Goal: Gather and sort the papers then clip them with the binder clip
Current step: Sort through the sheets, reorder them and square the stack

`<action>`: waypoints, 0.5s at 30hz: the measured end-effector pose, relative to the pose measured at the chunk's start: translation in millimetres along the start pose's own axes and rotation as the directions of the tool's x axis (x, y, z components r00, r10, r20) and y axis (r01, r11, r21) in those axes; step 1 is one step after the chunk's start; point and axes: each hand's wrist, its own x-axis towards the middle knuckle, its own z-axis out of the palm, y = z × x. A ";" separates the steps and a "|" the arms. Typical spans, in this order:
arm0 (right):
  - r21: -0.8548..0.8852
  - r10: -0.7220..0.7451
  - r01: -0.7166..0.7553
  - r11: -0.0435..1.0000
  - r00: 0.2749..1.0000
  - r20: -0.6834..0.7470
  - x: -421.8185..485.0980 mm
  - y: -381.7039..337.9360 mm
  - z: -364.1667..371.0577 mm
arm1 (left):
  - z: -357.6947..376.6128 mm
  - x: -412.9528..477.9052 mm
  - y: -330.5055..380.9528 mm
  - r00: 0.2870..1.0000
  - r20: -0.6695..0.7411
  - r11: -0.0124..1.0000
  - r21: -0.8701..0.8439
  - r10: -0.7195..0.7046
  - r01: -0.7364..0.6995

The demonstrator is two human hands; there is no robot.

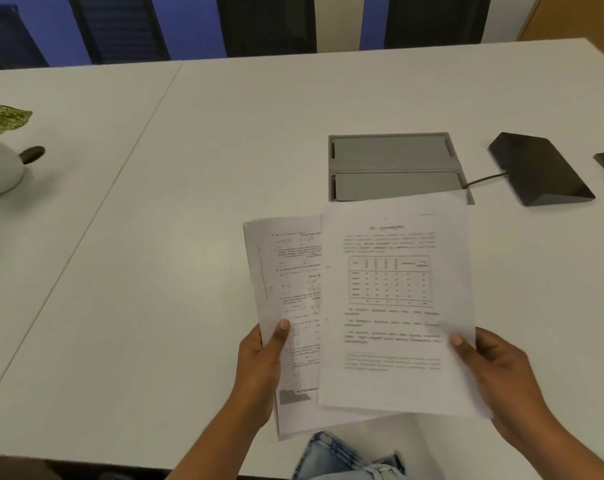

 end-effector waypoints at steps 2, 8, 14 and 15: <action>0.040 -0.023 0.023 0.999 1.000 -0.007 -1.6 -9.3 -9.8 | -0.6 1.5 1.4 1.000 -0.012 1.000 0.007 0.004 -0.004; 0.044 -0.105 0.104 0.994 0.994 0.030 -9.1 -35.3 -9.8 | 3.3 3.0 3.4 1.000 0.024 1.000 0.014 -0.010 0.010; -0.062 -0.056 0.053 0.997 0.997 -0.051 -10.0 -31.0 20.3 | 14.6 -0.7 2.7 0.997 0.083 0.999 0.047 -0.008 0.005; -0.090 -0.048 0.042 0.995 0.997 -0.064 -9.7 -30.8 24.2 | 15.9 -1.0 3.0 0.997 0.081 0.999 0.048 -0.016 0.012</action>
